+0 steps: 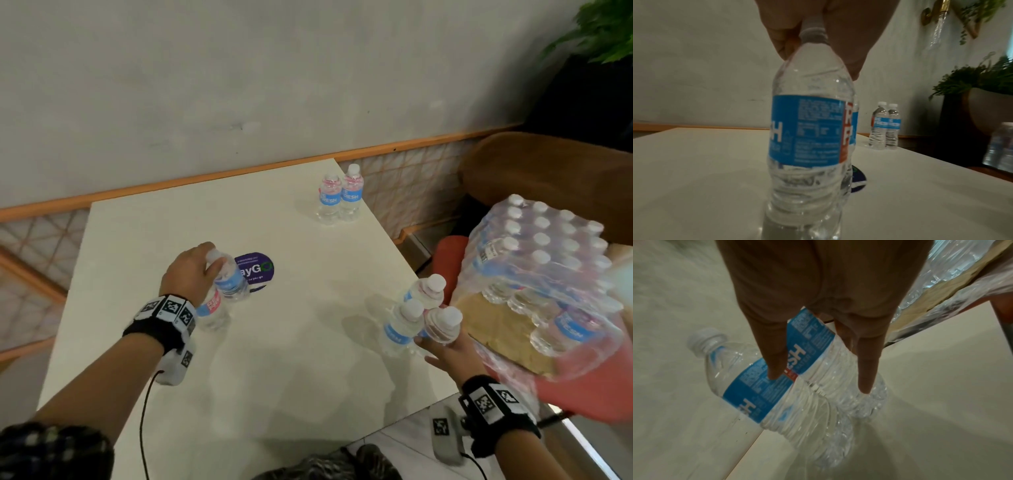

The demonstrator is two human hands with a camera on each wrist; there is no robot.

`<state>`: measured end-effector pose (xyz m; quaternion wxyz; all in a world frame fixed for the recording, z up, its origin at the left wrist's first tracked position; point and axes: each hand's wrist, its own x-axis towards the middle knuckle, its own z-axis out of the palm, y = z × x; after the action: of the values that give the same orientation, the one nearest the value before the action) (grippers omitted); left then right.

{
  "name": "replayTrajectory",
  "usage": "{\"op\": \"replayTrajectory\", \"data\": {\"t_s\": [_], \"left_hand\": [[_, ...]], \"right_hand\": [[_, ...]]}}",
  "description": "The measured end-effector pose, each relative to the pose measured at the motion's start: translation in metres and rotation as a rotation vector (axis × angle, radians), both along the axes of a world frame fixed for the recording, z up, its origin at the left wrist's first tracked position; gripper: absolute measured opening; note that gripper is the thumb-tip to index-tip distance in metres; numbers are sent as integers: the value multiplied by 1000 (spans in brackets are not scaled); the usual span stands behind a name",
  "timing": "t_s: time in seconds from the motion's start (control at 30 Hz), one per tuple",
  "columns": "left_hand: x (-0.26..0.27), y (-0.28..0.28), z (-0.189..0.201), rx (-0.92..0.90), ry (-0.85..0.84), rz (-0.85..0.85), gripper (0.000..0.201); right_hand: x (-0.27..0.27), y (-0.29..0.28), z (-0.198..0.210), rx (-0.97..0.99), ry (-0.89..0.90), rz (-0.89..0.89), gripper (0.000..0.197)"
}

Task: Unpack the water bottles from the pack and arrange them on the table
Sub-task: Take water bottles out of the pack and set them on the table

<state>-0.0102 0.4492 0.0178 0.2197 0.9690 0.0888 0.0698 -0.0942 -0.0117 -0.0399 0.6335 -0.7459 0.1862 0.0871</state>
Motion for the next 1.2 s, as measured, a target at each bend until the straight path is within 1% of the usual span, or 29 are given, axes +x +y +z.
{"op": "replayTrajectory", "data": {"t_s": [0.07, 0.1, 0.17, 0.2, 0.37, 0.47, 0.53, 0.67, 0.77, 0.87, 0.97, 1.2], "left_hand": [[0, 15, 0, 10, 0, 26, 36], [0, 22, 1, 17, -6, 35, 36], [0, 34, 1, 28, -21, 55, 35], [-1, 40, 0, 31, -32, 73, 34], [-12, 48, -6, -2, -91, 262, 35], [-11, 49, -8, -9, -69, 320, 41], [-10, 51, -9, -14, -72, 335, 43], [-11, 50, -15, -14, -127, 370, 39], [-12, 48, -16, -21, -146, 396, 39], [-10, 50, -12, -22, -116, 413, 39], [-9, 52, -8, 12, -69, 412, 41], [-14, 54, -10, 18, -103, 403, 37]], "right_hand": [[0, 0, -1, -2, 15, -3, 81], [0, 0, -2, -11, 16, -4, 80], [0, 0, -3, -12, 8, -15, 64], [0, 0, -3, -8, 9, -21, 62], [1, 2, -5, -2, 16, -39, 66], [1, 2, -6, 12, 14, -44, 66], [1, 2, -8, 17, 14, -46, 67], [2, 0, -13, 15, 21, -46, 72], [2, 0, -14, 3, 16, -43, 67], [2, 0, -15, -1, 13, -42, 68], [1, 1, -14, -3, 9, -40, 73], [1, -1, -16, 1, 11, -39, 71]]}}
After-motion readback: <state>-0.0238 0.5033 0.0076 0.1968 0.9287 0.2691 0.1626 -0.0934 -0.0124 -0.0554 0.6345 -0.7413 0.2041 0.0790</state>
